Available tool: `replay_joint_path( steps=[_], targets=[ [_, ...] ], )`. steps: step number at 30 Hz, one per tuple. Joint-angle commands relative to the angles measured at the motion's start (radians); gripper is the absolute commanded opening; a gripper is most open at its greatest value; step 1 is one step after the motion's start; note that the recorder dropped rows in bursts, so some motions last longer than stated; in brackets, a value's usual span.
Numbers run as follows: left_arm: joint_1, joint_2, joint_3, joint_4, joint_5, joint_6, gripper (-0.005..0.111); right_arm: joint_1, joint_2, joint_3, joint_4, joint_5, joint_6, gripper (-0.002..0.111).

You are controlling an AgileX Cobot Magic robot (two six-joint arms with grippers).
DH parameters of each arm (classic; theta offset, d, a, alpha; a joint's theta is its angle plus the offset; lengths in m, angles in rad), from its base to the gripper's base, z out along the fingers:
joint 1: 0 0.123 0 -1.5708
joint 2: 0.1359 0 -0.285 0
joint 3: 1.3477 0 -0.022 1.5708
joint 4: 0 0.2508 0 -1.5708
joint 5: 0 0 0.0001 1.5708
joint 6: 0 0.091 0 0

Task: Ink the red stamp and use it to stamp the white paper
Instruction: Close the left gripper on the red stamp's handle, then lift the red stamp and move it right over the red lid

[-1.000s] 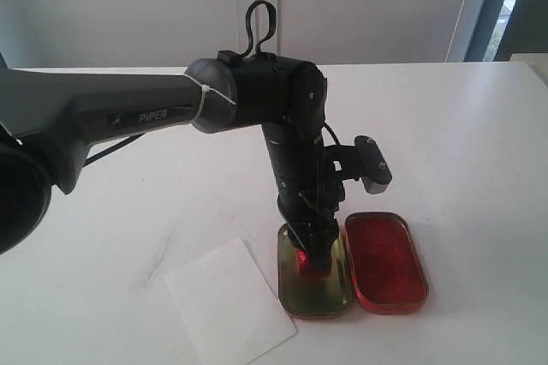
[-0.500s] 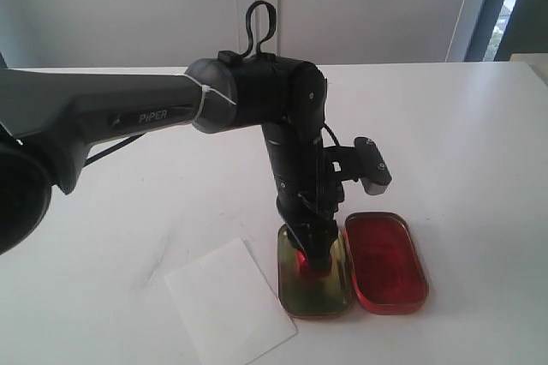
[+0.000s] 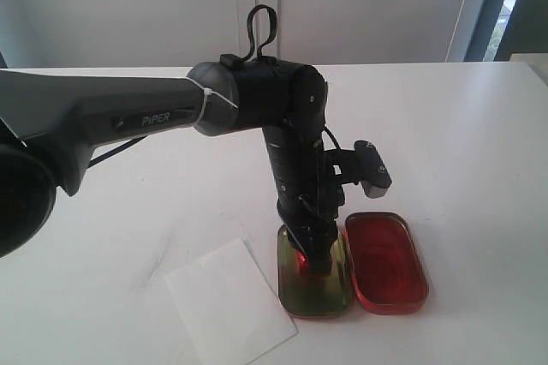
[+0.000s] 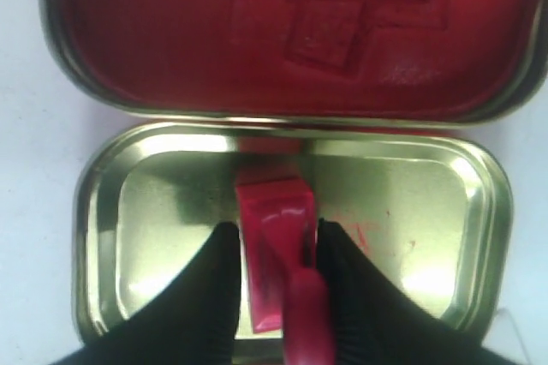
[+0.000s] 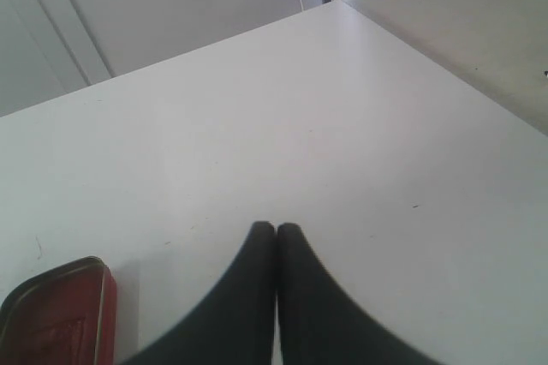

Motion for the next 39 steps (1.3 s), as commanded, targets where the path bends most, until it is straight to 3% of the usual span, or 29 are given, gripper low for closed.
replay_joint_path(
  steps=[1,5,25,39],
  targets=[
    [0.001,0.007,-0.003,-0.003,0.029,-0.005,0.025,0.004,-0.004,0.005,-0.006,-0.009,0.002,0.0],
    [0.001,0.007,-0.003,0.004,0.032,-0.005,0.0,0.004,-0.004,0.005,-0.006,-0.009,0.002,0.0],
    [0.001,-0.044,-0.007,0.011,0.09,-0.029,0.0,0.004,-0.004,0.005,-0.006,-0.009,0.021,0.0],
    [0.001,-0.044,-0.196,-0.022,0.175,-0.078,0.0,0.004,-0.004,0.005,-0.006,-0.009,0.021,0.0]
  ],
)
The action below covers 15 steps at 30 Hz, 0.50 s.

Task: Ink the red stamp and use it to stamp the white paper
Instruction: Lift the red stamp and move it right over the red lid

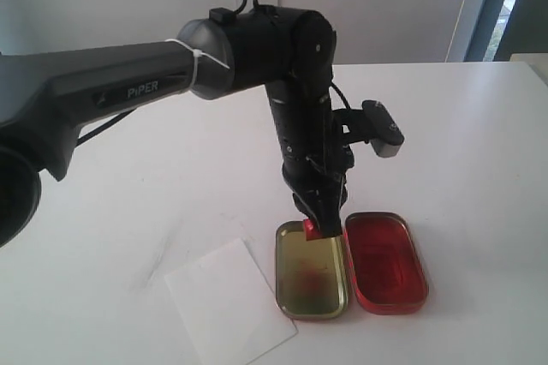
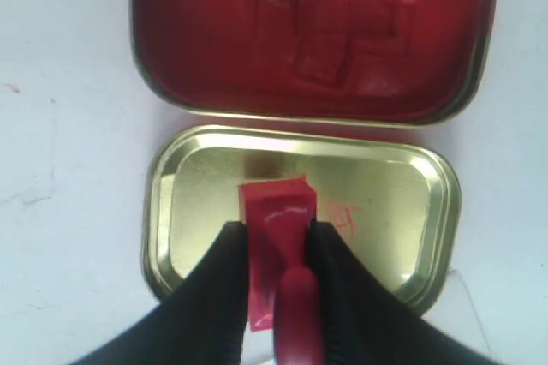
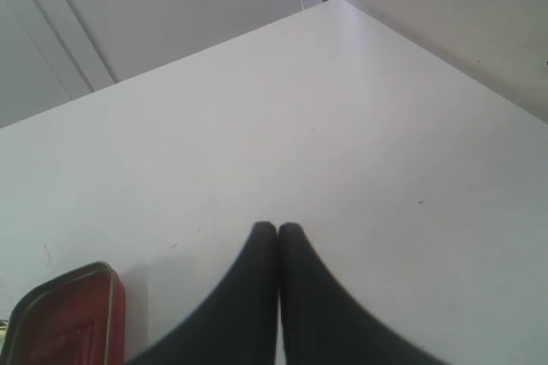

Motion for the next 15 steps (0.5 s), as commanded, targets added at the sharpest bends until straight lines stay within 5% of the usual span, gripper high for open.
replay_joint_path(
  steps=[1,15],
  targets=[
    [0.001,-0.012,-0.057,-0.051,0.026,-0.023,0.0,0.004,-0.004,0.005,-0.006,-0.009,0.003,0.0],
    [0.001,0.01,-0.138,-0.1,0.062,-0.115,0.0,0.004,-0.004,0.005,-0.006,-0.009,0.003,0.0]
  ],
)
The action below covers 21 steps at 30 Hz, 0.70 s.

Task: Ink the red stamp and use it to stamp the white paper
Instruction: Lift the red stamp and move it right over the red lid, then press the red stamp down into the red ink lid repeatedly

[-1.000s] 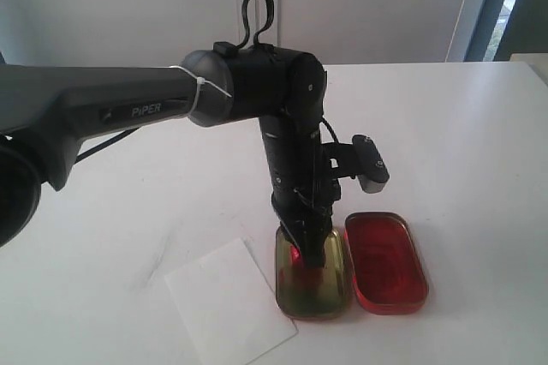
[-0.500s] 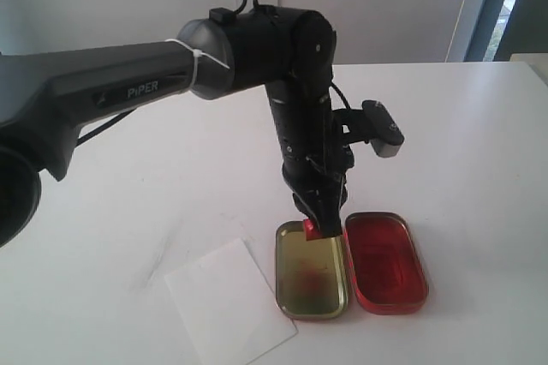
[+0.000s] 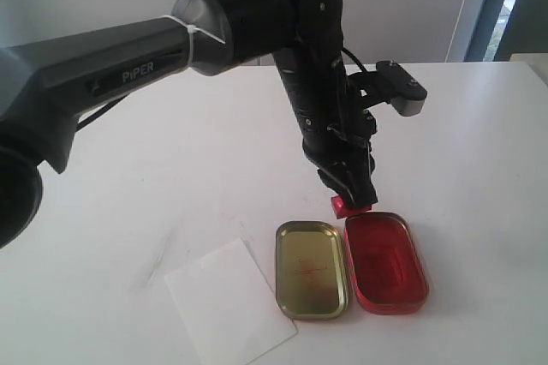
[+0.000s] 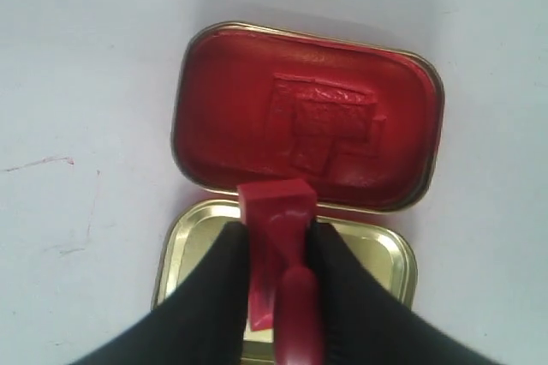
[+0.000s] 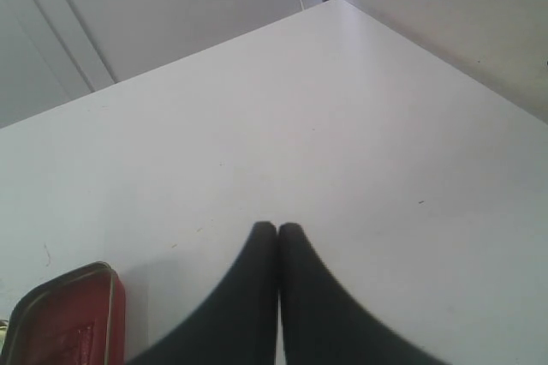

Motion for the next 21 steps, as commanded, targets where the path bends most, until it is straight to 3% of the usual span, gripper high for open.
replay_joint_path(
  steps=[1,6,21],
  targets=[
    [0.001,0.015,-0.017,-0.022,0.058,-0.035,0.0,0.004,-0.004,0.005,-0.006,-0.009,0.003,0.0],
    [-0.003,0.04,-0.023,-0.051,0.066,-0.04,0.0,0.004,-0.004,0.005,-0.006,-0.009,0.003,0.0],
    [-0.06,0.068,-0.023,-0.053,-0.08,-0.138,0.0,0.004,-0.004,0.005,-0.006,-0.009,0.003,0.0]
  ],
)
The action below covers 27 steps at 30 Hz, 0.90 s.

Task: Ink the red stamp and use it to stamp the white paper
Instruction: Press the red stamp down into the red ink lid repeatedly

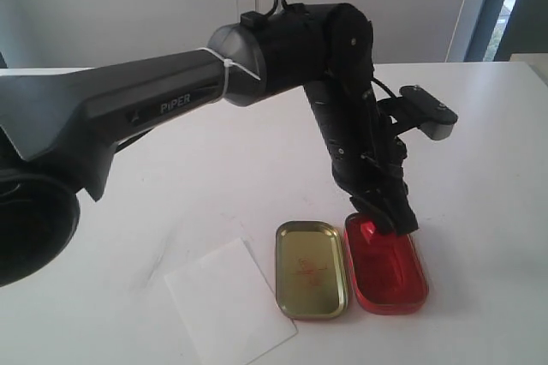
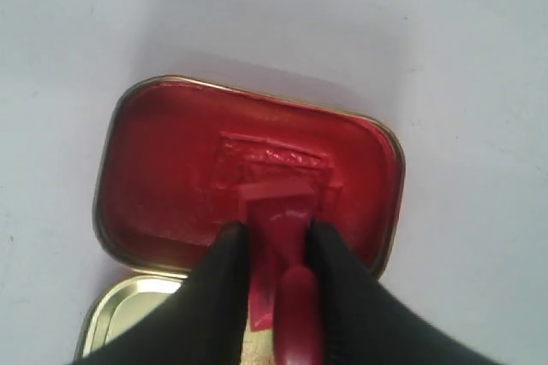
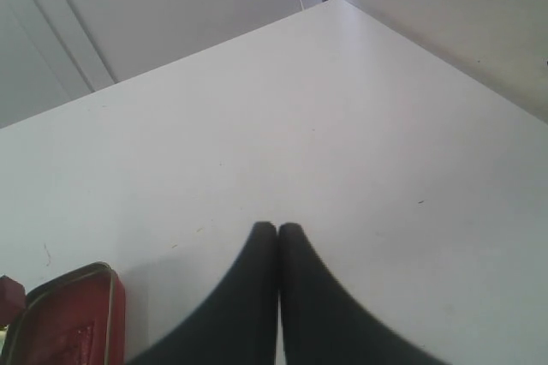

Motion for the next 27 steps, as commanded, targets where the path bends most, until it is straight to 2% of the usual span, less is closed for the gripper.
replay_joint_path(
  steps=[1,7,11,27],
  targets=[
    [-0.006,0.015,-0.005,-0.01,-0.032,-0.07,0.0,0.004,-0.004,0.005,-0.006,-0.009,0.003,0.0],
    [-0.006,0.03,-0.005,0.007,-0.079,-0.197,0.0,0.004,-0.004,0.005,-0.006,-0.009,0.003,0.0],
    [-0.006,0.03,-0.005,0.08,-0.084,-0.294,0.0,0.004,-0.004,0.005,-0.006,-0.009,0.003,0.0],
    [-0.006,0.038,-0.005,0.094,-0.148,-0.403,0.0,0.004,-0.004,0.005,-0.004,-0.009,0.003,0.0]
  ],
)
